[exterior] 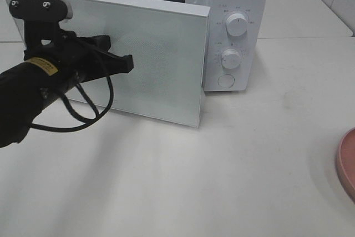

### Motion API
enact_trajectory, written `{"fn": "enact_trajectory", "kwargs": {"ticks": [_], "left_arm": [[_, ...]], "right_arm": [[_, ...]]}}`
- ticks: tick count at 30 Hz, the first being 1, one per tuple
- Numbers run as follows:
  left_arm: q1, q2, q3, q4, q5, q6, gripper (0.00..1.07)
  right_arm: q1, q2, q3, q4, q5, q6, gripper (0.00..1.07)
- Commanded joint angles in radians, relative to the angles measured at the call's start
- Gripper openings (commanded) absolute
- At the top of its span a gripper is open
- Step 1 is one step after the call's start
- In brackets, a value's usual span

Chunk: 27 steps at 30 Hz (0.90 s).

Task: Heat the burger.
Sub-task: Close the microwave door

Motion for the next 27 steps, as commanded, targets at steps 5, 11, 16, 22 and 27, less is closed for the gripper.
{"fn": "enact_trajectory", "kwargs": {"ticks": [5, 11, 16, 22, 27], "left_arm": [[-0.022, 0.055, -0.134, -0.105, 0.07, 0.074, 0.0], [-0.022, 0.119, -0.268, -0.144, 0.129, 0.107, 0.0], [-0.022, 0.161, -0.352, -0.191, 0.156, 0.155, 0.0], [-0.022, 0.202, -0.417, -0.263, 0.169, 0.225, 0.0], [-0.021, 0.217, -0.458, -0.296, 0.191, 0.261, 0.0]], "right_arm": [[-0.007, -0.027, 0.003, 0.002, 0.002, -0.009, 0.75], [-0.007, -0.027, 0.003, 0.002, 0.002, -0.009, 0.75], [-0.007, -0.027, 0.003, 0.002, 0.002, -0.009, 0.75], [-0.007, -0.027, 0.003, 0.002, 0.002, -0.009, 0.75], [-0.007, -0.027, 0.003, 0.002, 0.002, -0.009, 0.75]]}}
